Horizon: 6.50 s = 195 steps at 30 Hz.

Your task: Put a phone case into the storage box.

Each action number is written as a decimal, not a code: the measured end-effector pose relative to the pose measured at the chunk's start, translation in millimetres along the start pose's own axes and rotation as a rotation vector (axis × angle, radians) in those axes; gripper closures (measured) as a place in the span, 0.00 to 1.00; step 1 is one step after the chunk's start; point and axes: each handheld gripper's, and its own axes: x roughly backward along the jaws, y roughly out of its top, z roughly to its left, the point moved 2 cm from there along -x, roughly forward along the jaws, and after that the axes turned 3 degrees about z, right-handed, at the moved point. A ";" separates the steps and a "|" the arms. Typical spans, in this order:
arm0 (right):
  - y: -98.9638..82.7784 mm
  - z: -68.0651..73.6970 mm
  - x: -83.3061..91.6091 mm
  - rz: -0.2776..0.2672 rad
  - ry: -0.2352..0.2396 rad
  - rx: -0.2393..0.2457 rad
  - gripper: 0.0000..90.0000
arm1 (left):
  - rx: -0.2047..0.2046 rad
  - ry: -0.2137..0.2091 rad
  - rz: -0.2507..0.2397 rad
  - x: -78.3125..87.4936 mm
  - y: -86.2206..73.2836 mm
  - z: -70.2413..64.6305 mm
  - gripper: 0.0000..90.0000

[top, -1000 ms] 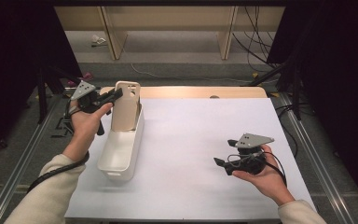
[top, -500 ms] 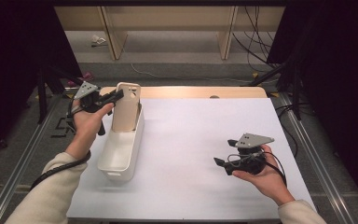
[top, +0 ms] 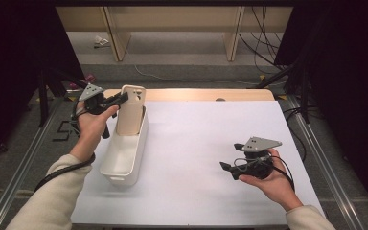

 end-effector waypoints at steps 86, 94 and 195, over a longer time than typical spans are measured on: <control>-0.6 1.4 -2.6 0.013 0.003 0.009 0.19 | -0.072 0.051 0.237 -33.3 -25.9 26.3 0.85; -0.7 1.5 -2.9 0.014 0.007 0.008 0.19 | -0.099 0.070 0.261 -35.3 -25.5 28.7 0.81; -4.0 -0.5 4.6 -0.003 -0.003 -0.013 0.19 | -0.191 -0.063 0.157 87.7 -66.0 -55.2 0.03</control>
